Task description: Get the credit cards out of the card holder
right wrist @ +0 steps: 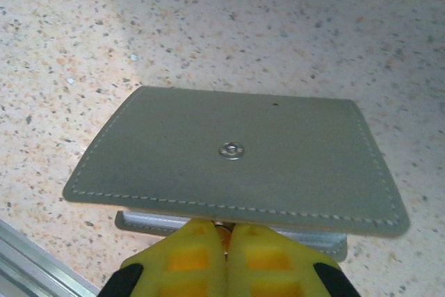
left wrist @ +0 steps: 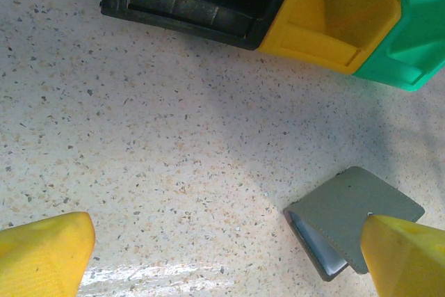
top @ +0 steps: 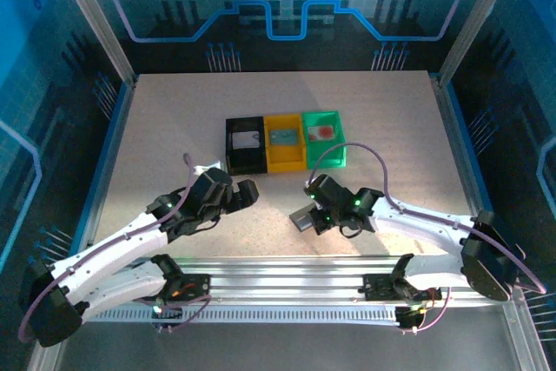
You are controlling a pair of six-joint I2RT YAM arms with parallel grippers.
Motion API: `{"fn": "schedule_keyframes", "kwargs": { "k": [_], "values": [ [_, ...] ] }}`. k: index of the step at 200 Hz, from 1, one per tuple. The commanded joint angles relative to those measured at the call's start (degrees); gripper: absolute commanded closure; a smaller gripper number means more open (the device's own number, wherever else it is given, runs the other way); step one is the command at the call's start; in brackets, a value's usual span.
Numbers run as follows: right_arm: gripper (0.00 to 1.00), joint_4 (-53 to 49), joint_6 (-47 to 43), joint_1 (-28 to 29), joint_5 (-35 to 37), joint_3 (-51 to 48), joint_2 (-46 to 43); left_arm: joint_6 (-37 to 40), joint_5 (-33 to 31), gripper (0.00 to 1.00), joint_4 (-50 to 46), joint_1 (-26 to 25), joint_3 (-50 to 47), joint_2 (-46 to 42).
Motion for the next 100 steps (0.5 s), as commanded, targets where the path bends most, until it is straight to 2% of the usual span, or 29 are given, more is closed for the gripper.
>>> {"fn": "schedule_keyframes", "kwargs": {
  "k": [1,73,100],
  "values": [
    [1.0,-4.33,1.23,0.36,3.73,-0.38,-1.16,-1.21,-0.59,0.01,-1.64,-0.55,-0.21,-0.98],
    [1.0,-6.23,-3.76,-0.24,8.77,7.38,3.97,-2.5,-0.48,0.01,-2.5,-0.55,-0.8,-3.36],
    [1.0,-4.34,-5.73,0.05,7.74,10.42,6.39,-3.65,-0.5,0.01,-2.62,-0.65,-1.94,-5.24]
  ]
}}
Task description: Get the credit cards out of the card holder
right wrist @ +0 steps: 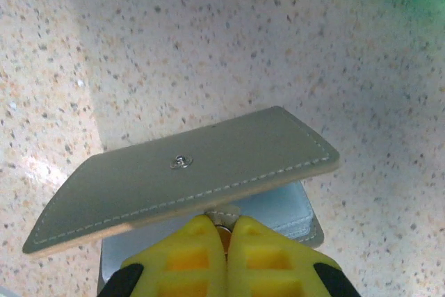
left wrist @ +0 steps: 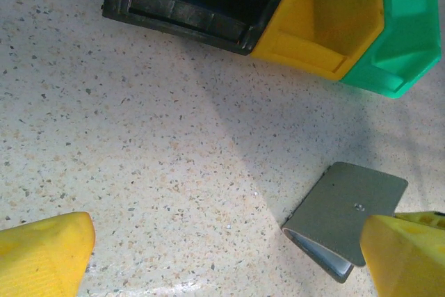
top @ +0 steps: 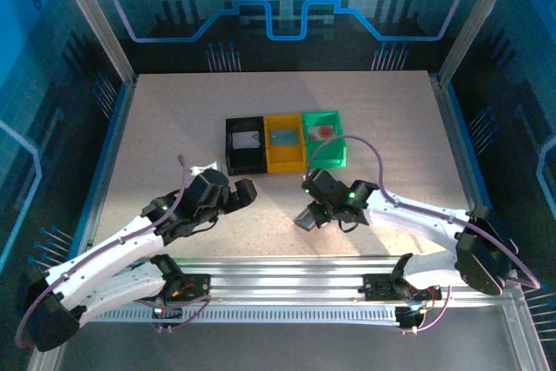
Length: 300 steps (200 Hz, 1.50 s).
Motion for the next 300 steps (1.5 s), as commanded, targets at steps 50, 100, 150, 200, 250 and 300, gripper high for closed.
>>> {"fn": "schedule_keyframes", "kwargs": {
  "k": [50,100,150,200,250,300],
  "values": [
    [1.0,2.89,-7.3,4.55,-0.14,9.29,6.63,-3.83,-0.59,0.01,-2.57,-0.57,-3.13,-4.69],
    [1.0,2.86,-7.35,9.07,0.52,10.51,10.17,-7.08,-1.36,0.03,-1.87,-1.57,-5.9,-8.08],
    [1.0,1.77,-2.83,9.12,0.37,2.58,4.16,-10.04,-4.63,0.04,-2.88,-2.5,-7.98,-12.46],
    [1.0,1.22,2.8,4.59,-0.11,-6.83,0.45,-11.07,-5.72,0.04,-2.35,-2.75,-8.42,-13.01],
    [0.93,4.55,2.71,-4.27,-6.29,-7.68,-1.84,-12.1,-5.27,0.04,-1.82,-3.41,-8.69,-12.01],
    [0.78,4.32,0.87,-5.97,-6.95,-3.39,0.41,-12.78,-5.95,0.04,-2.67,-4.16,-8.97,-12.65]
  ]
}}
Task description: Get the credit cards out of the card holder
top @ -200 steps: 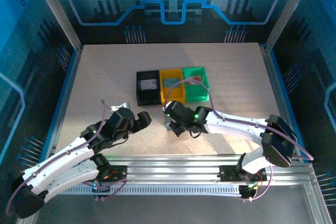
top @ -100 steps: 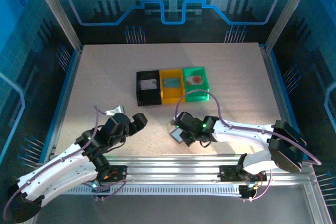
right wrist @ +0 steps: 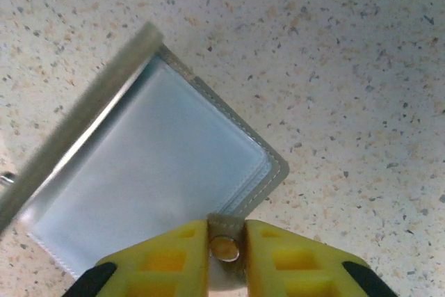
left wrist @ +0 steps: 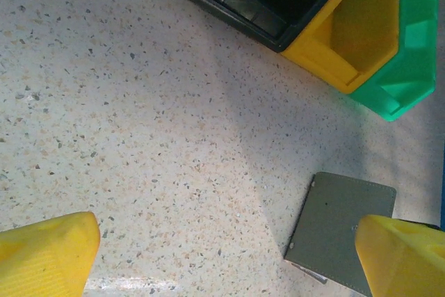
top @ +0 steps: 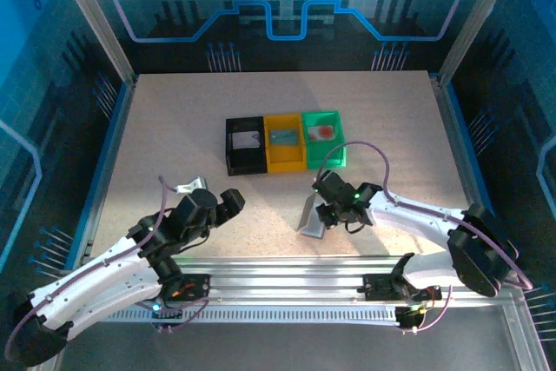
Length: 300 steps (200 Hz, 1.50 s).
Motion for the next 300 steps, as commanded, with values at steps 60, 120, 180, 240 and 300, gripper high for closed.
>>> {"fn": "schedule_keyframes", "kwargs": {
  "k": [60,120,180,240,300],
  "values": [
    [0.7,1.37,0.21,0.75,-1.57,8.04,6.37,-0.87,-1.37,0.05,-0.86,-1.35,0.08,3.22],
    [0.65,2.5,1.28,6.95,-3.19,14.27,10.93,-0.1,-2.52,0.05,-2.15,-2.74,2.65,5.5],
    [0.7,7.08,5.63,7.39,-11.76,13.21,13.57,0.88,-3.42,0.06,-2.6,-4.42,4.88,7.92],
    [0.78,8.89,10.36,5.78,-18.89,12.19,15.48,2.61,-5.4,0.09,-1.01,-7.57,6.88,13.59],
    [0.82,11.76,14.42,1.5,-23.02,7.41,13.69,4.06,-4.75,0.18,7.28,-10.21,5.28,19.31]
  ]
}}
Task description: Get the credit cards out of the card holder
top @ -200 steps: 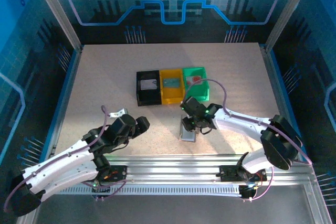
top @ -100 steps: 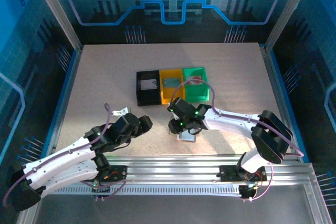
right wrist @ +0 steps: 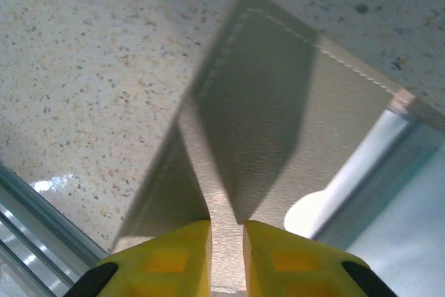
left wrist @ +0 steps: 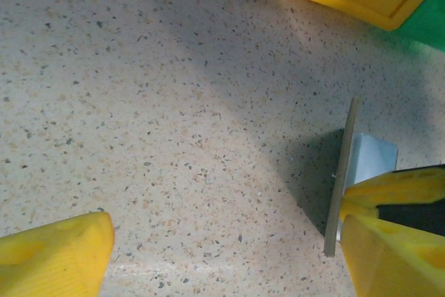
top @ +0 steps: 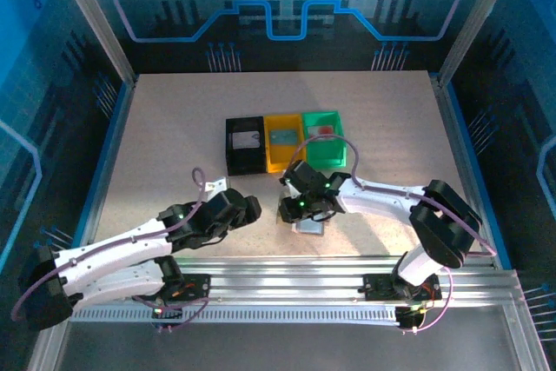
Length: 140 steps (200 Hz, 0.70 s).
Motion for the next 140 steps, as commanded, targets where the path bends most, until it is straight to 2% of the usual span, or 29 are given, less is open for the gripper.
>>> {"fn": "schedule_keyframes", "kwargs": {
  "k": [1,48,96,140],
  "values": [
    [0.82,1.74,2.61,-1.38,-2.71,-2.46,-0.97,1.51,-0.28,0.18,5.76,-0.97,-0.48,1.54],
    [0.84,1.57,3.55,-2.29,-2.48,-3.21,-0.25,3.54,1.46,0.19,14.16,-3.41,-0.68,7.09],
    [0.88,1.59,4.48,-3.44,-1.54,-4.7,-1.58,2.82,3.19,0.29,12.67,-4.25,2.84,15.55],
    [0.88,2.46,4.67,-3.71,-1.86,-5.77,-2.21,2.43,4.33,0.3,11.14,-4.31,6.61,22.0]
  ]
}}
